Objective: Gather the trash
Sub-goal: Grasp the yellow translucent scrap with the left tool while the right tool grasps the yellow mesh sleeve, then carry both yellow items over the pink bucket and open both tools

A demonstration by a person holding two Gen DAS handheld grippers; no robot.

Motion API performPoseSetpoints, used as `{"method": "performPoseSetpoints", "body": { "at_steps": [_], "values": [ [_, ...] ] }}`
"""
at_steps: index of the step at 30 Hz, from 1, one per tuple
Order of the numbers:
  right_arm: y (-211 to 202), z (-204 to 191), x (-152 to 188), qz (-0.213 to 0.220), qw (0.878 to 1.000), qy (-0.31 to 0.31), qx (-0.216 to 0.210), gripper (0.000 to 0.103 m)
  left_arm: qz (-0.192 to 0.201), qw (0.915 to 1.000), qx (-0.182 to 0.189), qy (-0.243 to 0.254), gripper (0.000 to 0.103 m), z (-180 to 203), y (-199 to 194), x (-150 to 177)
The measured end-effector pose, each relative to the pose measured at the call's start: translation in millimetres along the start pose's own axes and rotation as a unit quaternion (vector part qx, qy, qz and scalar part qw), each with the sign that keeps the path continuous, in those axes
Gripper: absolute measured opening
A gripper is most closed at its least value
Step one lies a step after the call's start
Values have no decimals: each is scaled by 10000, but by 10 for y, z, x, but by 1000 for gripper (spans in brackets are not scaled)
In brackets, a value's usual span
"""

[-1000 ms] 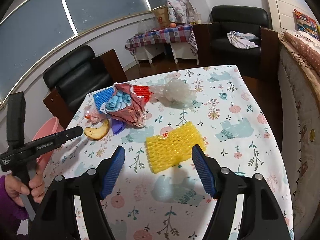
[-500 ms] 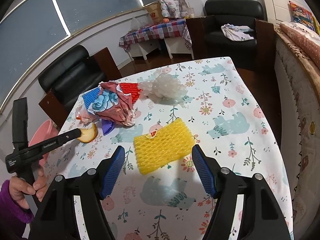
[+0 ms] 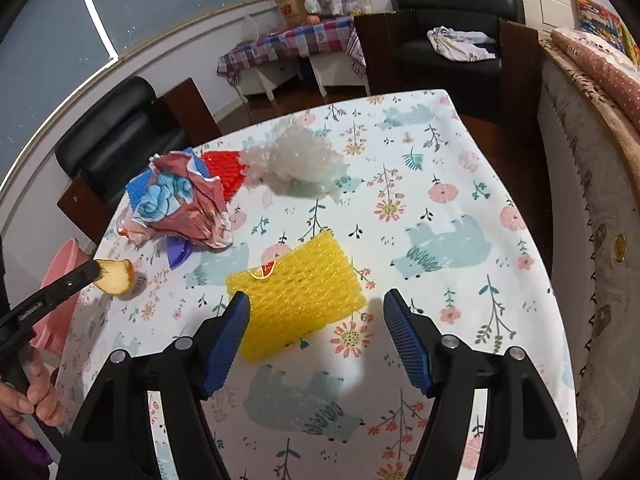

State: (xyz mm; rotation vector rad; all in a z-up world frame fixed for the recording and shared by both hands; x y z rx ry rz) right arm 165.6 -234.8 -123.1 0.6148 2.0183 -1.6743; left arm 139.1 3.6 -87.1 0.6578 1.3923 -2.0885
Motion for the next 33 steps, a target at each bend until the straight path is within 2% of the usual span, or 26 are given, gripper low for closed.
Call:
{"method": "performPoseSetpoints", "body": {
  "at_steps": [1, 3, 8, 9, 12, 23, 33],
  "values": [
    [8, -8, 3, -7, 10000, -23, 15, 59, 3, 10000, -3, -6, 5, -6, -5, 10],
    [36, -27, 28, -75, 9999, -88, 61, 45, 3, 10000, -2, -5, 5, -13, -13, 14],
    [38, -35, 34, -50, 9999, -104, 107, 24, 29, 10000, 30, -19, 5, -18, -36, 28],
    [28, -31, 32, -24, 9999, -94, 108, 12, 41, 10000, 37, -20, 5, -21, -53, 33],
    [-2, -38, 38, 15, 9999, -95, 83, 3, 95, 9999, 58, -18, 5, -25, -112, 43],
    [-303, -143, 6, 388, 9990, -201, -40, 2, 328, 9994, 84, -90, 5, -83, -348, 11],
    [-733, -522, -132, 883, 9941, -562, -300, 2, 698, 9973, 83, -228, 5, -186, -684, -63]
  ]
}}
Point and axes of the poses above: each gripper's, at about its wrist camera, not at the fingertips, and y roughly the way its jaws point, z to its right, x to its underside, the point moved 8 cm from there along y, roughly the way its jaws point, and after that the axes turned 7 degrees about x, right-handed, at the moved point
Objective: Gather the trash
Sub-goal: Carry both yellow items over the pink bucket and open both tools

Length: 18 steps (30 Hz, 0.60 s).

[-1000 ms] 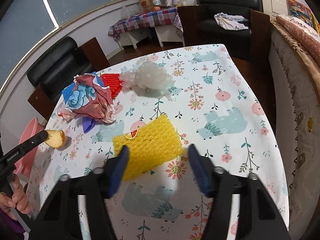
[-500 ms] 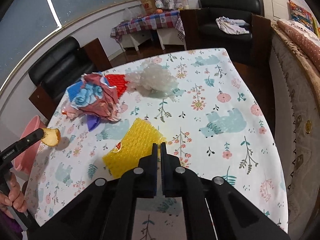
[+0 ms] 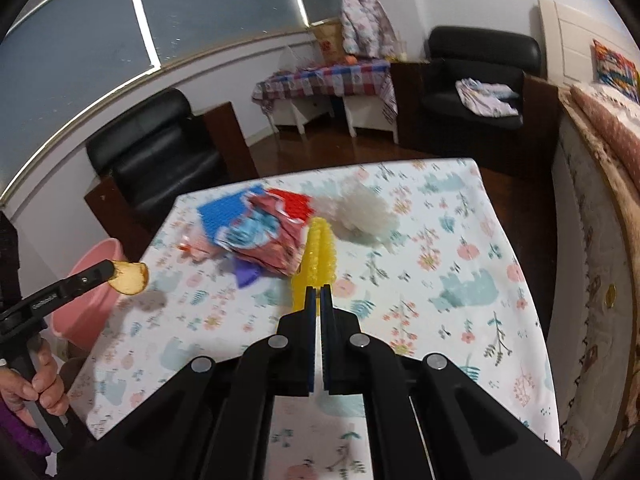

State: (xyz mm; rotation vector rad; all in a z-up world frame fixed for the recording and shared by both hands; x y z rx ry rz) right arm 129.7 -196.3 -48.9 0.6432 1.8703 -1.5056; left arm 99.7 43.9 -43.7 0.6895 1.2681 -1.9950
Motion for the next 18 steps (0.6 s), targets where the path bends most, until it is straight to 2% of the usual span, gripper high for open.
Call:
{"method": "performPoseSetpoints", "body": {
  "at_steps": [9, 18],
  "values": [
    [-131, -659, -205, 214, 9976, -469, -455, 2, 460, 9984, -307, -153, 5, -297, -449, -123],
    [-95, -1594, -326, 186, 9877, -887, -1275, 2, 829, 9917, -804, -561, 5, -820, -928, -142]
  ]
}}
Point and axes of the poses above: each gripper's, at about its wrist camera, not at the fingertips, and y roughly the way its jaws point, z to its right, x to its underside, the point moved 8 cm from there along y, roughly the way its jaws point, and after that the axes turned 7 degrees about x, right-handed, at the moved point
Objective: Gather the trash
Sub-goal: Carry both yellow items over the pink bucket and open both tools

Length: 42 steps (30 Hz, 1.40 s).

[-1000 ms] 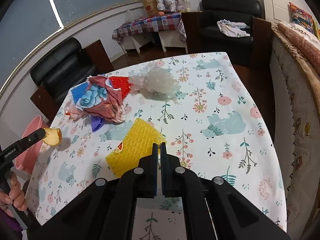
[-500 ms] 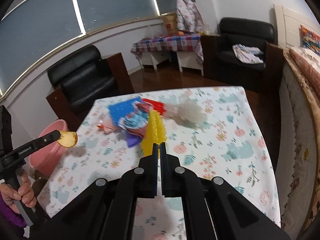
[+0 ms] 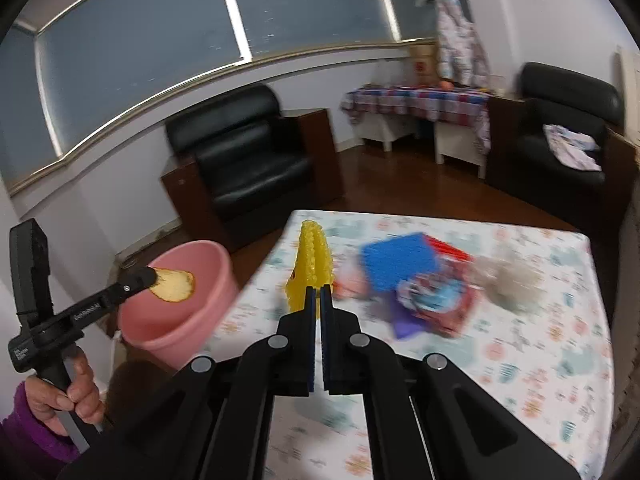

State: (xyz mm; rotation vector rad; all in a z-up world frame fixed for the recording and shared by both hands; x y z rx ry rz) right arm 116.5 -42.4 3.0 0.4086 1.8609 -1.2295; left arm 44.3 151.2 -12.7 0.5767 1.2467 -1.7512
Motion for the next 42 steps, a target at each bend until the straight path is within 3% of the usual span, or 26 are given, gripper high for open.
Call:
{"method": "performPoseSetpoints", "body": {
  "at_steps": [9, 18, 26, 30, 32, 33, 42],
  "values": [
    [396, -825, -145, -277, 9962, -261, -784, 2, 92, 9985, -501, -195, 5, -478, -150, 18],
    [808, -1329, -98, -572, 9916, -501, -1051, 2, 68, 9961, -798, -369, 5, -810, -208, 75],
    [1062, -1567, 82, -887, 9867, -660, -1193, 3, 107, 9955, -819, -455, 5, -925, -255, 95],
    [1119, -1582, 144, -986, 9855, -681, -1205, 16, 45, 9955, -842, -436, 6, -918, -233, 122],
    [1134, -1583, 164, -1012, 9853, -664, -1202, 31, 67, 9956, -827, -437, 6, -911, -235, 125],
    [1142, -1577, 175, -1023, 9852, -651, -1212, 33, 80, 9957, -810, -436, 6, -916, -238, 127],
    [1093, -1509, 233, -1013, 9858, -600, -1198, 37, 162, 9958, -734, -528, 6, -958, -276, 152]
  ]
}}
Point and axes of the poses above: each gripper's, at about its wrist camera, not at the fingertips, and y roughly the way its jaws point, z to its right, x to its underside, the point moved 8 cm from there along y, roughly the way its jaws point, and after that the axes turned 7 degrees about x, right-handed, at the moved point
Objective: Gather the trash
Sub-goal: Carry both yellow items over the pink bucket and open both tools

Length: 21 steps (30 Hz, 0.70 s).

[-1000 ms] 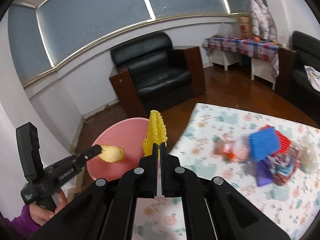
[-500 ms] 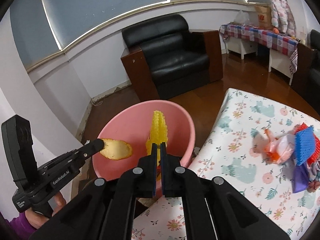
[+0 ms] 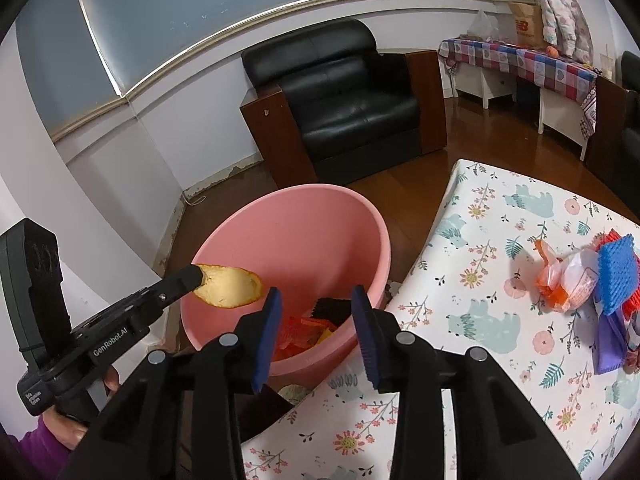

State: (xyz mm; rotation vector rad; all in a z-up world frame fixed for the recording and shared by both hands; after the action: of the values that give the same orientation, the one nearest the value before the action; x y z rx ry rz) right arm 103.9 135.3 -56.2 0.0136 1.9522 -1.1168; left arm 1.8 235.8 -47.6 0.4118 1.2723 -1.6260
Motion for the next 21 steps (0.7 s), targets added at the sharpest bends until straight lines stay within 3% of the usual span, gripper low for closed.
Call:
{"method": "performPoseSetpoints", "body": {
  "at_steps": [7, 10, 12, 21],
  "values": [
    [-47, 34, 62, -3, 10000, 38, -18, 38, 48, 9989, -268, 385, 9, 103, -3, -3],
    [-70, 43, 75, 20, 10000, 37, -39, 38, 119, 9989, -232, 399, 17, 122, -24, -19],
    [-84, 44, 74, 35, 10000, 35, -39, 38, 94, 9995, -116, 261, 30, 103, -24, -27],
    [-153, 64, 84, 98, 9999, 61, -54, 38, 66, 9998, -129, 101, 45, 77, -30, -43]
  ]
}}
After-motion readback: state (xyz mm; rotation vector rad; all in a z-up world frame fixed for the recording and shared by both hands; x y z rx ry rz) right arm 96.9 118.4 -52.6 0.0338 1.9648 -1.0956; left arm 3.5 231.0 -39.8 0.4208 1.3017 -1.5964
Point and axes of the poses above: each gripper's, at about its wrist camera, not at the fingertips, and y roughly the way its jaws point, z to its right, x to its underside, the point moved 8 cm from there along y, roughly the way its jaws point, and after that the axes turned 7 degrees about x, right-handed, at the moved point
